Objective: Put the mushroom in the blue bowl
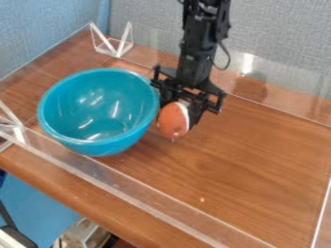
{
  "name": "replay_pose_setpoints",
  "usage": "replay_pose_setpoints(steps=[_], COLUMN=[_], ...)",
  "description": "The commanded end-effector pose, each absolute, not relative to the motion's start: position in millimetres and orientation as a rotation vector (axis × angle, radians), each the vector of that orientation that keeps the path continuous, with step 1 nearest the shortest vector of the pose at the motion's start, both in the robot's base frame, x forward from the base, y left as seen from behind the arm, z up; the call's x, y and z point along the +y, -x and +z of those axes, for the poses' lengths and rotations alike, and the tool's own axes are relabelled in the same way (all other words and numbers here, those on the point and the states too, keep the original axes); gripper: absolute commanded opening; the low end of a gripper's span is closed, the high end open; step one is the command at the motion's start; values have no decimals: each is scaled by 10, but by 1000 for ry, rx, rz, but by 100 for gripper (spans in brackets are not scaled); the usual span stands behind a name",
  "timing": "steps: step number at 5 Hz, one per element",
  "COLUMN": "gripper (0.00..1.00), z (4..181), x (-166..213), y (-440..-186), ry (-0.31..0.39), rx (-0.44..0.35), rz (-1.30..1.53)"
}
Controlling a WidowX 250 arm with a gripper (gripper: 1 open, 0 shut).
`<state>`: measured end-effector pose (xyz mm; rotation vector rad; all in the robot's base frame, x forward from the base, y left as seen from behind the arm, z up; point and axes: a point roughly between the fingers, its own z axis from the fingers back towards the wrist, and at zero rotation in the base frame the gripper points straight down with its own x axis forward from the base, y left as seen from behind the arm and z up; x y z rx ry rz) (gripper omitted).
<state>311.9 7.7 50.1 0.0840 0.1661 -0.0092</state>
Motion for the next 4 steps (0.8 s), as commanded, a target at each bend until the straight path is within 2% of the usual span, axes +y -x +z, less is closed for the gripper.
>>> replay_pose_setpoints(steps=[1, 4], gripper=[0, 0], z=[570, 590], x=[189, 233], y=[-3165, -3182], ry=[-87, -76], rx=[130, 138], rz=[23, 61])
